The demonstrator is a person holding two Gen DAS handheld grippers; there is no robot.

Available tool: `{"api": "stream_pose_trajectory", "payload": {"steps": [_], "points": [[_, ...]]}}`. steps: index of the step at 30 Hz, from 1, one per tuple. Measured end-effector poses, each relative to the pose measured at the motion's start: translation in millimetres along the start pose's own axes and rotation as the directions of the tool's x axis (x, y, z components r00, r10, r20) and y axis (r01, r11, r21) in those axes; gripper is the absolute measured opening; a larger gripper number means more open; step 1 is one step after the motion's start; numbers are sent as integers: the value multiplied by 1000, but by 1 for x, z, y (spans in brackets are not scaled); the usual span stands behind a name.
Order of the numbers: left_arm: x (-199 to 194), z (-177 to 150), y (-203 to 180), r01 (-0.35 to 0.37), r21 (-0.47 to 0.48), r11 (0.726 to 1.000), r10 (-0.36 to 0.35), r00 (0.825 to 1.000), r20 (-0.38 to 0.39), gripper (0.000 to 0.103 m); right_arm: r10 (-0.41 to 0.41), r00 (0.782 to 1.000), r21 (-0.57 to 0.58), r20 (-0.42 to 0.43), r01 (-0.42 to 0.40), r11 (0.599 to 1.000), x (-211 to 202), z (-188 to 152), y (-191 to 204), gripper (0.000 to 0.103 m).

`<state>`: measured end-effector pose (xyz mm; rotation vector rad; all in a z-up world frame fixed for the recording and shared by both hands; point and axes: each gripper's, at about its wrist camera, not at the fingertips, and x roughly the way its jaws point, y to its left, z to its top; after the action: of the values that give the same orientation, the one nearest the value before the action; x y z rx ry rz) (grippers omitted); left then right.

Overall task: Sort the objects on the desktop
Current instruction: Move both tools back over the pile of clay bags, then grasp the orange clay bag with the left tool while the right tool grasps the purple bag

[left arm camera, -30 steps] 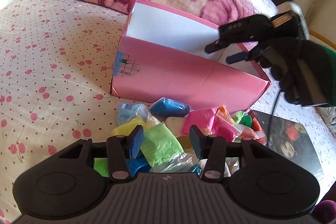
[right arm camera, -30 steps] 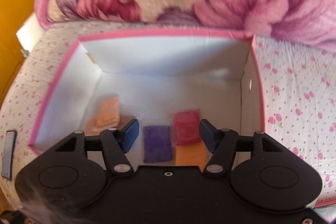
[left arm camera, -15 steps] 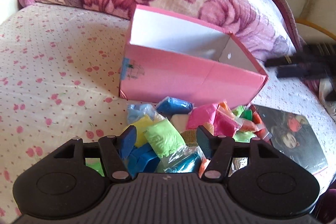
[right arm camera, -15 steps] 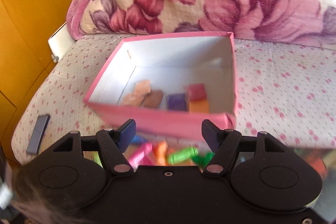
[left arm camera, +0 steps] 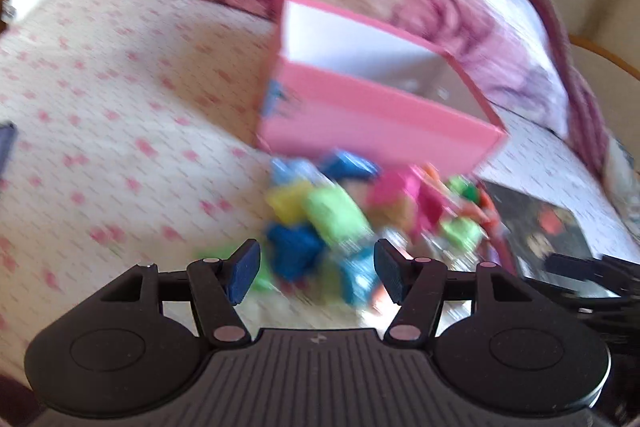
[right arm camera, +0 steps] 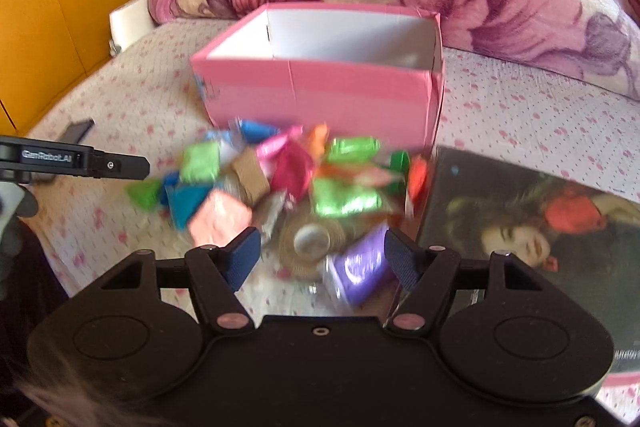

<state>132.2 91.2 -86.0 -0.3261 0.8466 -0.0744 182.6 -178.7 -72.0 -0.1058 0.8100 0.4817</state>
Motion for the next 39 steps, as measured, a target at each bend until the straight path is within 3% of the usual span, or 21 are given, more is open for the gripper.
{"api": "stream_pose_trajectory", "payload": {"steps": [5,16,21,26,29,35,37,39], "points": [[14,-20,-26,50,90,995,-49,999,-15,61,-51,998,-50,23,52,997,8,-13,7,66],[34,-15,-44,96,177,980,-95,995,-11,60,-76,997,-106,32,79,991,24,-25,11,64],[49,-11,-49,104,214,971,-95,994,-50,40,-82,996,-142,25,85,986,33,-27,16,64],[50,-15,-57,121,249,961,-106,992,-73,33,-89,996,-164,31,93,982,35,-29,16,63],[50,-19,-59,121,252,960,-102,991,-88,33,-75,997,-165,25,78,983,37,-30,15,56],[53,-27,-61,133,261,956,-106,988,-116,30,-75,997,-177,15,76,981,40,-29,16,54],[52,-28,-60,128,269,955,-100,988,-115,19,-66,998,-163,3,66,984,39,-29,14,45],[50,-29,-58,123,274,954,-95,989,-113,16,-56,998,-141,-5,54,988,36,-28,10,31]]}}
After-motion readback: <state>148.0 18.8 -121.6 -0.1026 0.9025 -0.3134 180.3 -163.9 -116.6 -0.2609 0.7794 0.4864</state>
